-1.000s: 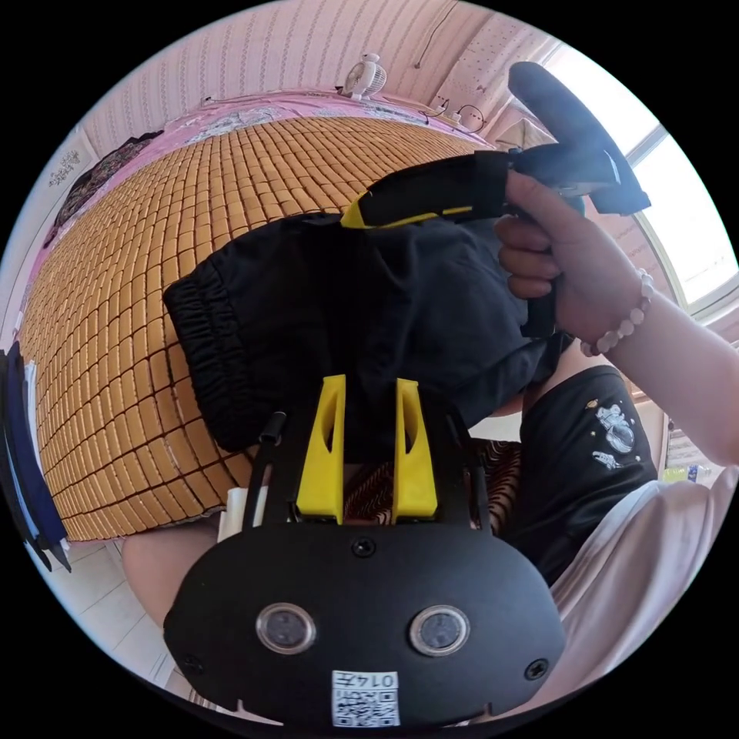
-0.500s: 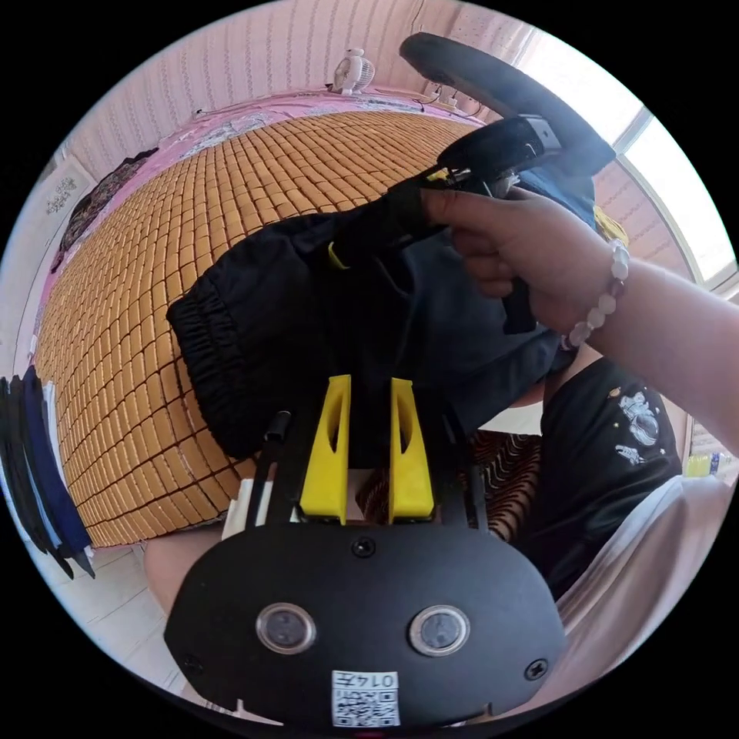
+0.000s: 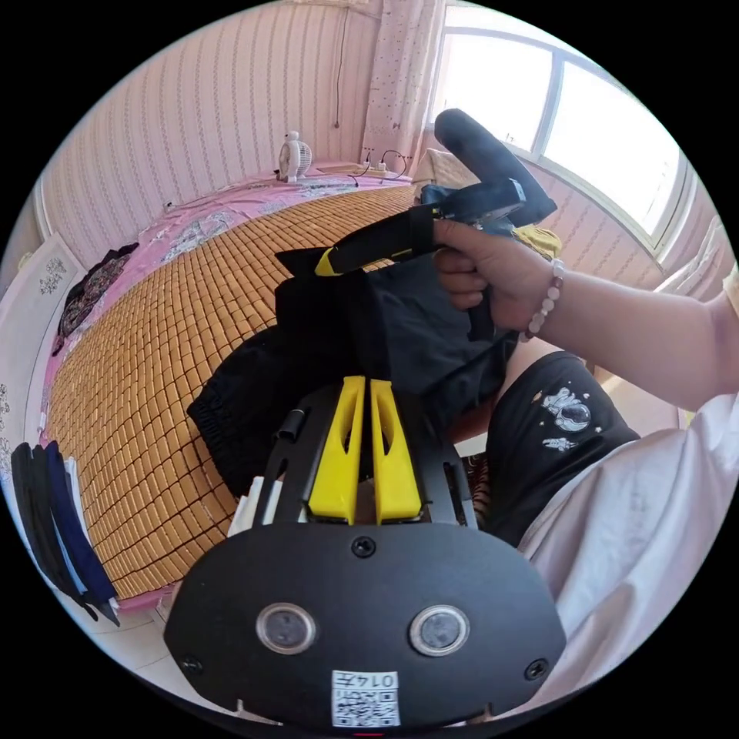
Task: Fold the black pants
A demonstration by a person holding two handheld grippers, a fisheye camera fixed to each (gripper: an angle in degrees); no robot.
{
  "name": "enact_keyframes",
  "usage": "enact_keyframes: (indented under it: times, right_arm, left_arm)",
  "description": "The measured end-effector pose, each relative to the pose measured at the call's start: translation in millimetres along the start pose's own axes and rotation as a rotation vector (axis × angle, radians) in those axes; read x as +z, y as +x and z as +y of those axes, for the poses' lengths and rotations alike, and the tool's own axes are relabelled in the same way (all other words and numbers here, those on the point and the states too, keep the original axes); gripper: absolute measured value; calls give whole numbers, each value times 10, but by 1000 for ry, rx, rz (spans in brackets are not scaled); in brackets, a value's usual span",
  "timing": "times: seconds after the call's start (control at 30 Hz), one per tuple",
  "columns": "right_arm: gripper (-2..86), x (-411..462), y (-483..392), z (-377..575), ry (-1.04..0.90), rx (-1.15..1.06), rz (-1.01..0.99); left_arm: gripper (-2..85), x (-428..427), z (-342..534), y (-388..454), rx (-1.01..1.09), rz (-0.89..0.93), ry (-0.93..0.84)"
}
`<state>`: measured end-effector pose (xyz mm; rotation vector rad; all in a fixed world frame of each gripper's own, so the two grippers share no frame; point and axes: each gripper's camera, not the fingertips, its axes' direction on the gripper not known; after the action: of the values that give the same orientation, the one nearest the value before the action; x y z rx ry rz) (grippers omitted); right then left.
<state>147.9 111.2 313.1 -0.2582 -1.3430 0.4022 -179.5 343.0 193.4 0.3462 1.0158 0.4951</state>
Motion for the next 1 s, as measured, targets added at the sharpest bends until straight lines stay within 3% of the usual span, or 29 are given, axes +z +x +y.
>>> enact_keyframes:
  times: [0.27,0.4,0.53,0.63,0.77,1.0]
  right_arm:
    - [14,-263,-407,-443,-22,-87,-125]
    - [32,171,-718,-702,-101,-103,-254]
    - [50,767,-771,-689,-241,-87,-133]
    - [33,465,-708,-514,-193,-161,-12]
    - [7,45,-260,-133,-260,-135,232]
    - [-2,-89,111,490,-469,7,252]
  left_arm:
    - [-7,-617,127,-394,-127,-15,78]
    - [22,-309,586,-983,-376,-55,-50]
    - [51,79,873,-1293,-519,3,-182]
    - [43,77,798,-1131,-431,-32,-131]
    - [3,405,489,-785,-265,81,-96]
    - [-9,1439,-147,38,38,264,-201]
